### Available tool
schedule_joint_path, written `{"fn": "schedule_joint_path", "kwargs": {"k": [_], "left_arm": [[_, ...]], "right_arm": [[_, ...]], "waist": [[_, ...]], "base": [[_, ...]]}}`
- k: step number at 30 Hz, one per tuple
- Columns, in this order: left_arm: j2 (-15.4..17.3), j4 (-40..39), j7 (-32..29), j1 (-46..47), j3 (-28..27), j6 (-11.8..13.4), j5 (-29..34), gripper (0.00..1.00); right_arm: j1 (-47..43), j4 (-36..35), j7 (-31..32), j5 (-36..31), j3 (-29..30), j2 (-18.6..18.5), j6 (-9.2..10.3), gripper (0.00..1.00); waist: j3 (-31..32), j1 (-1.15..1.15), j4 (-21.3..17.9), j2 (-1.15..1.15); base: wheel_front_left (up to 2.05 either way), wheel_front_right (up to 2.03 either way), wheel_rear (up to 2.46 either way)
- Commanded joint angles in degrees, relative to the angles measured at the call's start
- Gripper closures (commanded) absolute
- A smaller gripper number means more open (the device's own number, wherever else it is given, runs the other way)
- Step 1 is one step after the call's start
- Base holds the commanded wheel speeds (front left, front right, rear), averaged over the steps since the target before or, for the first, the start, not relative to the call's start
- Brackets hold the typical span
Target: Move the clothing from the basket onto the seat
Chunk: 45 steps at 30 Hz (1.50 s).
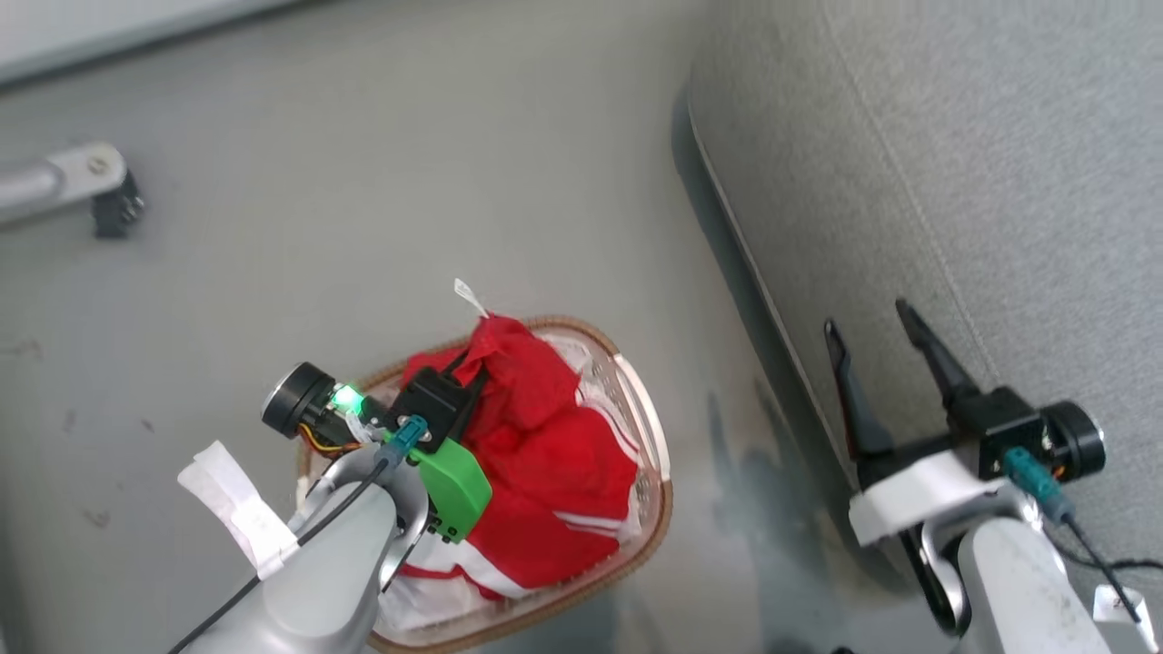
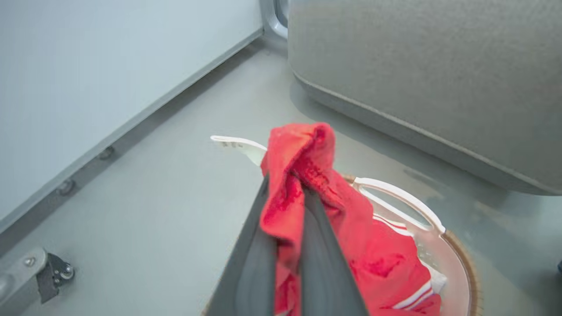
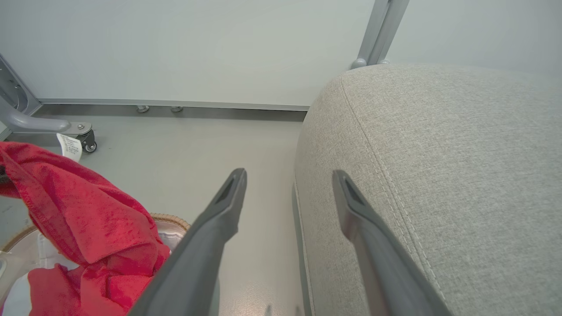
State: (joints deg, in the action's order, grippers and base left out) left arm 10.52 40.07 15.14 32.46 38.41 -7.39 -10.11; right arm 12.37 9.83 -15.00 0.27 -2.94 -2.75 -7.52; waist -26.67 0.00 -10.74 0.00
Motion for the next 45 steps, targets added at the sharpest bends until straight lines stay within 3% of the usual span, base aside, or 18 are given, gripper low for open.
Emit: {"fn": "schedule_joint_path", "kwargs": {"k": [1, 12, 19, 24, 33, 45], "left_arm": [[0.8, -1.4, 0.0, -1.4, 0.3, -0.2, 0.3, 1.0], [5.9, -13.0, 0.0, 2.7, 4.8, -0.2, -2.2, 1.0], [11.1, -20.5, -2.8, 12.2, 9.1, -0.1, -4.7, 1.0], [13.2, -21.8, -4.1, 19.1, 10.8, -0.1, -6.2, 1.0], [14.0, -18.0, -2.7, 27.7, 11.6, -0.1, -8.4, 1.0], [13.0, -17.5, -1.1, 31.0, 13.8, -0.1, -9.6, 1.0]], "right_arm": [[-2.0, 0.5, -0.3, -0.7, -0.1, -0.2, 0.06, 0.0], [-10.3, 1.9, -0.3, -2.0, -1.8, -0.2, 0.06, 0.0], [-10.2, 1.4, -0.3, -2.6, -3.6, -0.2, 0.06, 0.0], [-8.3, 1.2, -0.3, -3.2, -5.2, -0.2, 0.06, 0.0], [-3.6, 1.7, -0.3, -4.7, -8.8, -0.2, 0.06, 0.0], [5.7, 6.9, -0.3, -10.4, -14.5, -0.2, 0.06, 0.0]], "waist": [[11.3, 0.0, 3.6, 0.0], [26.2, 0.0, 4.9, 0.0], [28.9, 0.0, 5.0, 0.0], [29.4, 0.0, 4.9, 0.0], [29.4, 0.0, 4.7, 0.0], [29.5, 0.0, 6.8, 0.0]], "base": [[0.0, 0.0, 0.0], [0.0, 0.0, 0.0], [0.0, 0.0, 0.0], [0.0, 0.0, 0.0], [0.0, 0.0, 0.0], [0.0, 0.0, 0.0]]}}
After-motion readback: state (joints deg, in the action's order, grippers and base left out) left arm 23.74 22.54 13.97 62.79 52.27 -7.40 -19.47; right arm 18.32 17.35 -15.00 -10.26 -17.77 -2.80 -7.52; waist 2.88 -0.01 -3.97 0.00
